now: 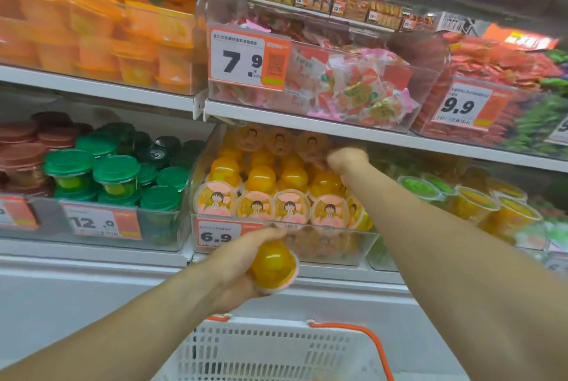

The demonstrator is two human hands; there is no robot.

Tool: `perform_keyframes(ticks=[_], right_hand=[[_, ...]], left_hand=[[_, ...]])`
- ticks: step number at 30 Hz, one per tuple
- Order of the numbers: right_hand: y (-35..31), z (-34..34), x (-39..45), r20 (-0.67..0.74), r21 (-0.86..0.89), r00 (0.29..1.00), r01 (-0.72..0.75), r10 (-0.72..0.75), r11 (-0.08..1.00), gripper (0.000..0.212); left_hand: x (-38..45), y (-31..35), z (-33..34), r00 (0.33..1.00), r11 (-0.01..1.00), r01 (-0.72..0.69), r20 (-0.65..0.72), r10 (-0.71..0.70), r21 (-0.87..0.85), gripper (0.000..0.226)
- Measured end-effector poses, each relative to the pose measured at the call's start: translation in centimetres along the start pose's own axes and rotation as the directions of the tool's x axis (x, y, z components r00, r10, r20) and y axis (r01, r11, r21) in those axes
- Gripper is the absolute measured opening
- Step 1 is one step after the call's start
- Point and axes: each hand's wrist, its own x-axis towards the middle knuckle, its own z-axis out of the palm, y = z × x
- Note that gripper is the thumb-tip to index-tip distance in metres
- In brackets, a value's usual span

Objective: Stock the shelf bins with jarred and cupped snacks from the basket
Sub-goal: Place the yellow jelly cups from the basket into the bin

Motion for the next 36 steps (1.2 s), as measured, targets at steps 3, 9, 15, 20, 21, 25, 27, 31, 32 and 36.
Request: perform_keyframes(ticks=[3, 9, 15, 20, 21, 25, 27, 31, 32, 36], right_hand=[[0.0, 1.3, 2.5, 0.055, -0.274, 0.996, 0.087, -0.074, 0.958, 0.034], [-0.3, 2.5, 3.7, 0.022, -0.578, 0.991, 0.119, -0.13, 0.807, 0.036], [-0.4, 1.6, 1.7, -0.057, -0.593, 0.977, 0.133, -0.207, 0.794, 0.026], [1.6, 0.0, -5.8, -0.004, 0.257, 0.996, 0.09, -0.092, 0.962, 0.005], [2.0, -0.5, -8.1, 0.101, 0.344, 0.988, 0.074, -0.115, 0.936, 0.005], [3.3, -2.0, -15.1, 0.384, 0.481, 0.908, -0.043, -0.166, 0.876, 0.032], [3.4, -2.6, -17.0, 0.488, 0.512, 0.845, -0.073, -0.22, 0.856, 0.04], [4.4, -2.9, -18.1, 0.458, 0.651, 0.835, -0.082, -0.304, 0.755, 0.042], [4.9, -2.9, -17.9, 0.454, 0.677, 0.836, -0.099, -0.308, 0.729, 0.044], [6.4, -3.1, -17.2, 0.438, 0.754, 0.815, -0.103, -0.38, 0.649, 0.066]], left_hand=[[0.1, 0.2, -0.6, 1.0, 1.0, -0.01, 0.018, 0.01, 0.014, 0.035], [-0.5, 0.7, -0.8, 1.0, 0.999, -0.014, 0.028, 0.013, 0.032, 0.042], [-1.7, 1.9, -0.7, 0.991, 0.997, -0.068, 0.116, 0.065, 0.023, 0.045], [-2.7, 2.7, 0.6, 0.986, 0.99, -0.14, 0.087, 0.142, -0.035, 0.024], [-2.7, 2.9, 0.9, 0.981, 0.982, -0.187, 0.043, 0.187, 0.001, 0.023], [-2.8, 2.6, 1.2, 0.769, 0.634, -0.457, -0.08, 0.634, 0.624, 0.065], [-3.4, 2.4, 1.7, 0.619, 0.383, -0.499, 0.01, 0.785, 0.778, 0.07], [-3.0, 2.4, 1.8, 0.438, 0.008, -0.577, 0.301, 0.847, 0.817, 0.056], [-2.7, 2.5, 1.6, 0.418, -0.036, -0.598, 0.35, 0.838, 0.8, 0.055], [-2.9, 3.3, 1.5, 0.525, 0.179, -0.676, 0.296, 0.798, 0.715, 0.043]])
